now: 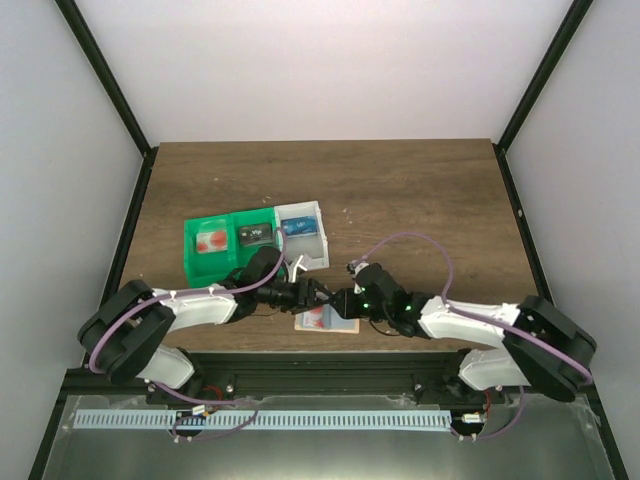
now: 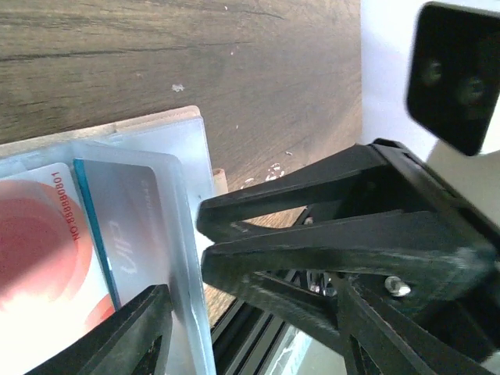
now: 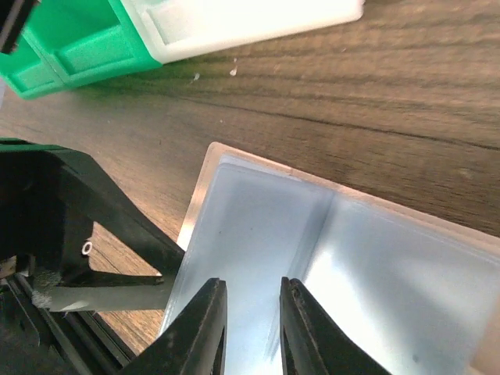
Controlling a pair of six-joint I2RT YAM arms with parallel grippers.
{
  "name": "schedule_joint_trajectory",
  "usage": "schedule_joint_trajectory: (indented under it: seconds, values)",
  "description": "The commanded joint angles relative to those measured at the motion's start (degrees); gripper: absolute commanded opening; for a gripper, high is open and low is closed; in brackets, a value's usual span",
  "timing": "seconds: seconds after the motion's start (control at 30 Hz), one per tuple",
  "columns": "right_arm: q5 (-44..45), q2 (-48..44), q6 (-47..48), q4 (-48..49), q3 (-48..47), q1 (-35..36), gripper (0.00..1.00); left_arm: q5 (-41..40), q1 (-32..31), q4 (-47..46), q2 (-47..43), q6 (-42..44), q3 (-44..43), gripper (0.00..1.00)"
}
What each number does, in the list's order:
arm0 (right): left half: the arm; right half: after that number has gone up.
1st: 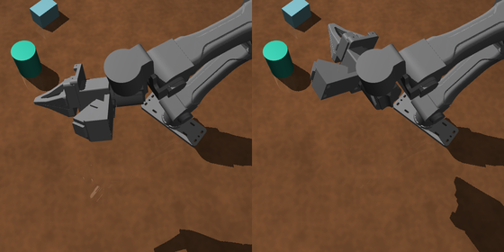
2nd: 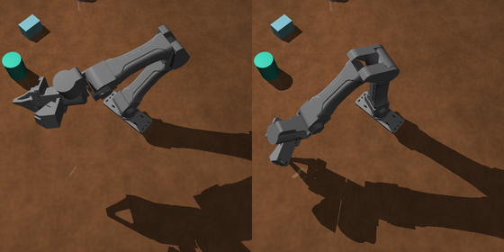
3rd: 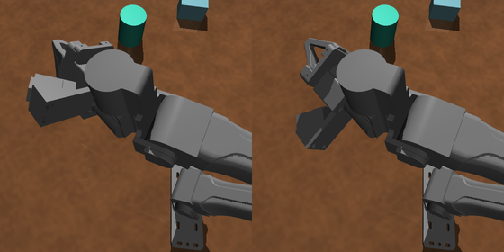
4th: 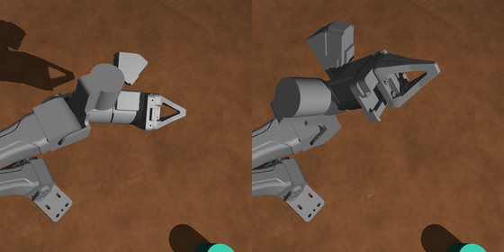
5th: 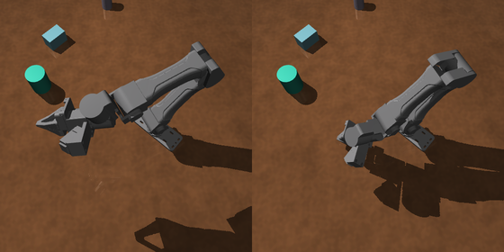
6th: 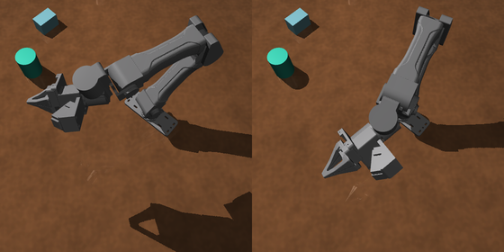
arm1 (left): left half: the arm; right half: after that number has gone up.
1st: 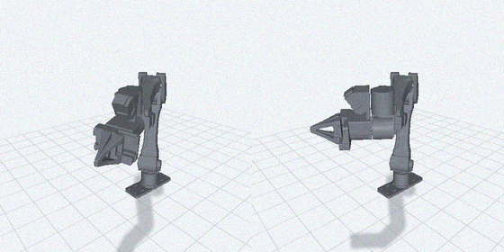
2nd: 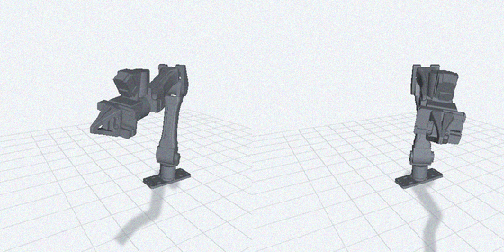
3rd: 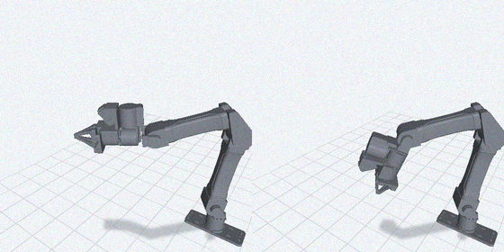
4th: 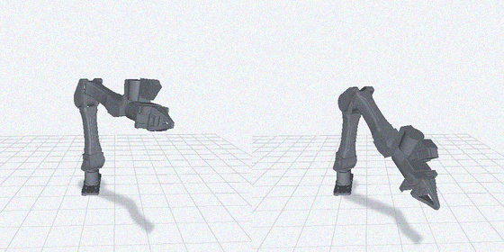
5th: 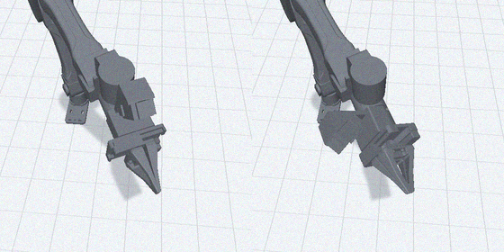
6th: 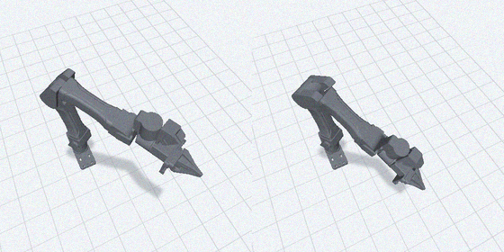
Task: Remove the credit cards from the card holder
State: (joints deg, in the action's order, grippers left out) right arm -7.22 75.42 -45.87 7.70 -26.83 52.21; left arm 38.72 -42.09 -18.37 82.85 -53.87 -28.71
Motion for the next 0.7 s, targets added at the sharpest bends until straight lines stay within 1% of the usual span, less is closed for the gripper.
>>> schedule_joint_trajectory:
  seconds: [0.0,0.13,0.3,0.67]
  values:
    - [5.0,-6.4,1.0,-5.8,1.6,0.1,0.22,1.0,-1.0,-3.2,1.3,-0.5,-2.0,0.6]
    - [6.5,-11.7,0.7,-10.2,2.3,0.1,0.24,1.3,-1.1,-3.5,2.9,-0.2,-3.0,0.6]
    - [8.2,-15.5,-0.4,-13.5,2.3,0.1,0.25,2.2,-1.1,-5.1,4.5,-0.5,-3.4,0.6]
    - [6.6,-15.6,-1.2,-12.8,1.6,0.0,0.25,2.1,-1.1,-4.9,4.4,-0.2,-3.5,0.6]
